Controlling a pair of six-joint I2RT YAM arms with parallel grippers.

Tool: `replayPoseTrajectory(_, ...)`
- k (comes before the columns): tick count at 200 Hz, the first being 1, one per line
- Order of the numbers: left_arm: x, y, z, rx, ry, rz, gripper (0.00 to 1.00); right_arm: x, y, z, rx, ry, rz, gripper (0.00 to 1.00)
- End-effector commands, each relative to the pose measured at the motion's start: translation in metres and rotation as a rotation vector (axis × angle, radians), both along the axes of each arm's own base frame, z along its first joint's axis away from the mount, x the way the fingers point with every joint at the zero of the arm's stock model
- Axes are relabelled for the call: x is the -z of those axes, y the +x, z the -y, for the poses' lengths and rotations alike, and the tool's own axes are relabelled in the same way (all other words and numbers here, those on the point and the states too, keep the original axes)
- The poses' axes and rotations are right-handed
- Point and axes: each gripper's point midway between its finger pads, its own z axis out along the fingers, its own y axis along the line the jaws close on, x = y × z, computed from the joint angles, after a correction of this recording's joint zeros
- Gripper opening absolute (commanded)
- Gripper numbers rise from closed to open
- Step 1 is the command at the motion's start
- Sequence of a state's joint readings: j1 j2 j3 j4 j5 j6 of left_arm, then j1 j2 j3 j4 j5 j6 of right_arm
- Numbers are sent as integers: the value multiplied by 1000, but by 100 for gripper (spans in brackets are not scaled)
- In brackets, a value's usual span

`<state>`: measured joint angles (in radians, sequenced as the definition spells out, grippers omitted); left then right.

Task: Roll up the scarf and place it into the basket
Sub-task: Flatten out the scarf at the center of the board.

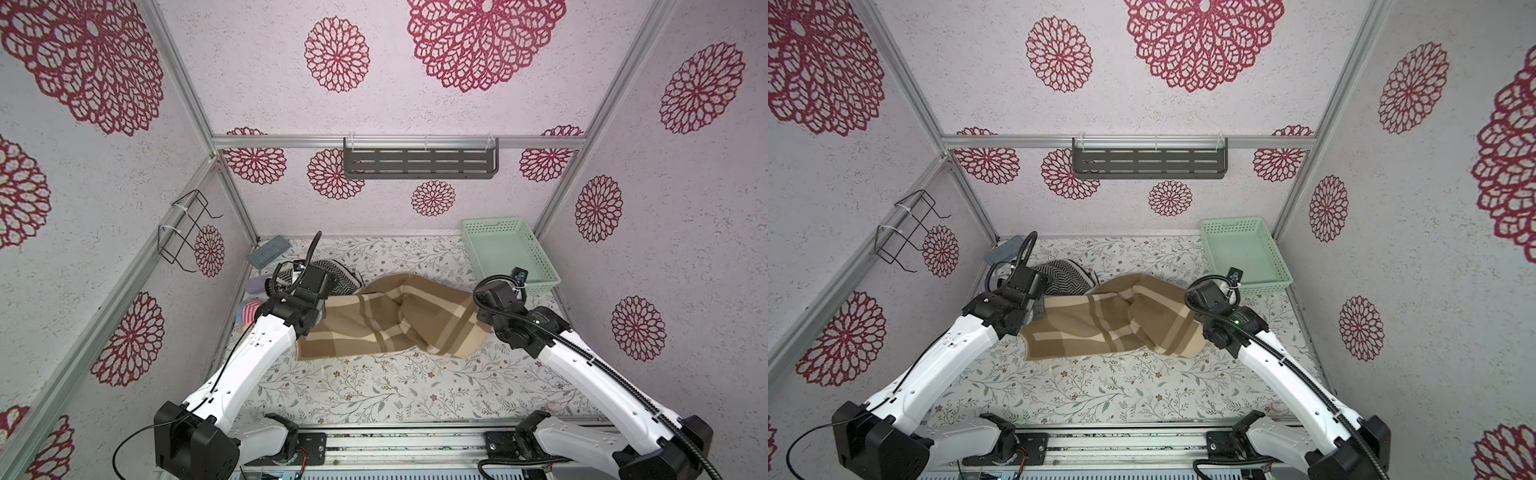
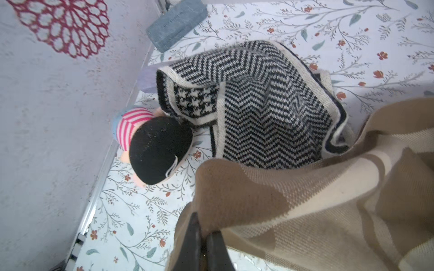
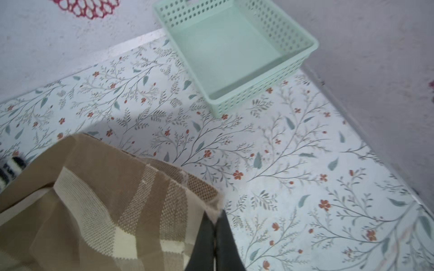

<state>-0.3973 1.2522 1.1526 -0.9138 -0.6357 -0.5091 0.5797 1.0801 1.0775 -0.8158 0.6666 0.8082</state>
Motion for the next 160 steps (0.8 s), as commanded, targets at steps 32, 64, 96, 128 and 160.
replayPoseTrajectory(32, -77, -10, -42, -90, 173, 133, 0, -63, -37, 75, 145, -208, 54, 0)
replayPoseTrajectory(64, -126, -32, -57, -110, 183, 244, 0, -92, -53, 94, 180, -248, 100, 0)
replayPoseTrajectory(96, -167, -60, -66, -109, 140, 353, 0, -120, -74, 109, 206, -250, 148, 0)
replayPoseTrajectory(128, -195, -82, -71, -88, 88, 449, 0, -136, -93, 117, 203, -214, 186, 0)
replayPoseTrajectory(160, -189, -59, -54, 4, 99, 391, 0, -131, -90, 118, 212, -241, 156, 0)
